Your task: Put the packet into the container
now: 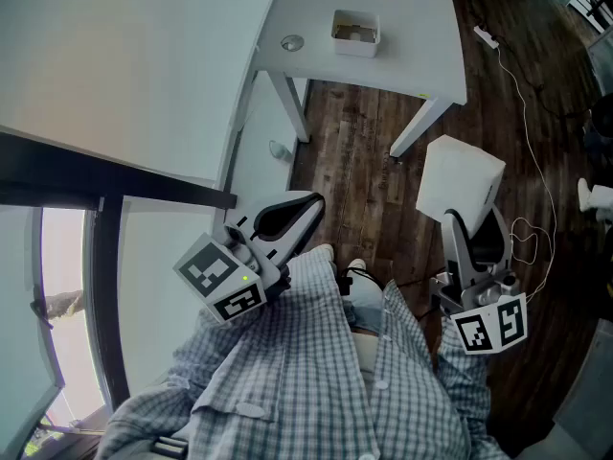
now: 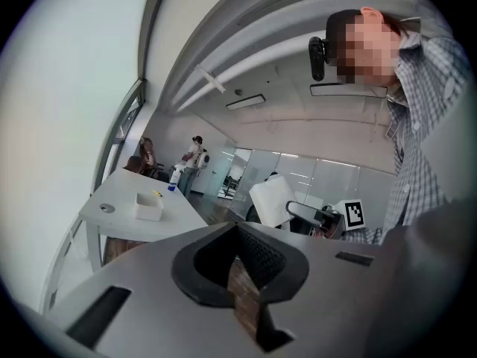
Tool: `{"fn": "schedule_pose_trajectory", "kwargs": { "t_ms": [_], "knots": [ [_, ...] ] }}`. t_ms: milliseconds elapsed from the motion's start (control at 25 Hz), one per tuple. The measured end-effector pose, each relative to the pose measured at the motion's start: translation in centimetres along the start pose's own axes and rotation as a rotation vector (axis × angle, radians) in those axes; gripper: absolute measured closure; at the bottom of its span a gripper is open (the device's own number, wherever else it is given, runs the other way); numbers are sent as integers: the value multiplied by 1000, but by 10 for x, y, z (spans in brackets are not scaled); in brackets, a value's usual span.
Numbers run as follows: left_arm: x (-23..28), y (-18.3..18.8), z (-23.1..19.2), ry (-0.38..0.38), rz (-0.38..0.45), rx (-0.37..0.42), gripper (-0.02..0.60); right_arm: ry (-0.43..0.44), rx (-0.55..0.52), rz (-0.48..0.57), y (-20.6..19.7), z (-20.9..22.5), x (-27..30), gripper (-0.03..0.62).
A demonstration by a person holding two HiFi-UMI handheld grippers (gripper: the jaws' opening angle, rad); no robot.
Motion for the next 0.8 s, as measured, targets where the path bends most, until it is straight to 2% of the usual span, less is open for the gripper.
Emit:
{"fn": "schedule_pose_trajectory", "kwargs": {
  "t_ms": [800],
  "knots": [
    [-6,11,-17,22,18,1,574,22,31,-14,-7,-10,20,335]
  ]
}}
Point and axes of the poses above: the fingertips, and each gripper's own axes: x forward along the fingers, z to its right, y out of its top, the point moved 3 cm from there along -x, backward along the fingers, and after that the axes turned 5 degrees about -x, right-handed, at the moved point
